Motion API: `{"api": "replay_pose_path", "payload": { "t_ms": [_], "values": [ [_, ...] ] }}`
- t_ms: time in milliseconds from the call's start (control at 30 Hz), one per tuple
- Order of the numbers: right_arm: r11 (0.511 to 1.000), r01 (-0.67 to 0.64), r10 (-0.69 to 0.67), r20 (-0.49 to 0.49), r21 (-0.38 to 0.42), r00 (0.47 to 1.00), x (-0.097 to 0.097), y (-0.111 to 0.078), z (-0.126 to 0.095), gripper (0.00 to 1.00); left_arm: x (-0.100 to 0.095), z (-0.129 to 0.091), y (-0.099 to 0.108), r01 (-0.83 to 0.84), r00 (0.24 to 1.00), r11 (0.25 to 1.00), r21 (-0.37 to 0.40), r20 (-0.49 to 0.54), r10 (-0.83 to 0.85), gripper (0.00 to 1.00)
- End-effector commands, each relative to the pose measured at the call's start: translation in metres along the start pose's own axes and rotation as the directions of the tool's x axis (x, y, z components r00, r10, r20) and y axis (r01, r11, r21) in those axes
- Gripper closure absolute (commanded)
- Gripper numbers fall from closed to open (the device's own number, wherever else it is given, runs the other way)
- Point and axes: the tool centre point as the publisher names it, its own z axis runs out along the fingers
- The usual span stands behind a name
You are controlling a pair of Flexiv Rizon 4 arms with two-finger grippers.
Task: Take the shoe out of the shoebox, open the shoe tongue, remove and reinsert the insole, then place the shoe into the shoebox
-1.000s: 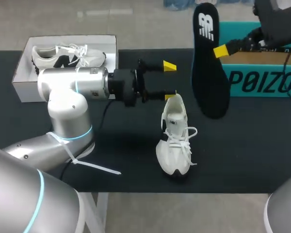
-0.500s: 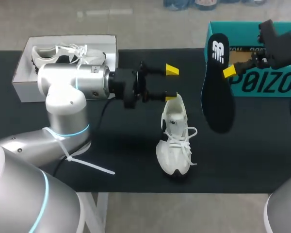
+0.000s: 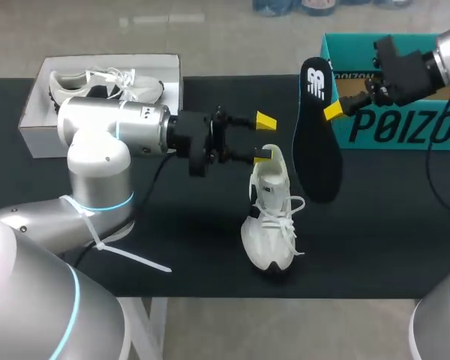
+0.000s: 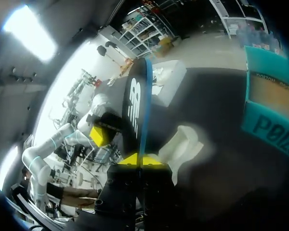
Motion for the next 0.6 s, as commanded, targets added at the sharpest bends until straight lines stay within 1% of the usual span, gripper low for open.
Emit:
{"api": "replay_pose_path", "payload": {
  "t_ms": [33, 167, 333, 467, 600],
  "values": [
    [1.0, -0.009, 0.009, -0.013, 0.027, 1.0, -0.002, 0.012, 0.014, 1.0, 0.003, 0.006, -0.002, -0.024, 1.0, 1.0, -0.014, -0.01, 0.024, 0.0],
    [0.999, -0.016, 0.017, -0.021, 0.046, 1.0, 0.002, 0.013, 0.021, 1.0, 0.005, 0.012, -0.004, -0.065, 0.997, 0.998, -0.02, -0.034, 0.064, 0.0],
    [0.998, -0.014, 0.015, -0.026, 0.059, 1.0, 0.013, 0.019, 0.028, 1.0, 0.008, 0.015, -0.008, -0.107, 0.993, 0.993, -0.039, -0.052, 0.105, 0.0],
    [0.999, -0.012, 0.014, -0.036, 0.052, 0.999, 0.018, 0.023, 0.032, 1.0, 0.01, 0.015, -0.009, -0.118, 0.992, 0.991, -0.06, -0.042, 0.115, 0.0],
    [0.999, -0.021, 0.022, -0.048, 0.038, 0.999, 0.02, 0.023, 0.037, 1.0, 0.013, 0.011, -0.008, -0.119, 0.993, 0.989, -0.083, -0.029, 0.117, 0.0]
  ]
}}
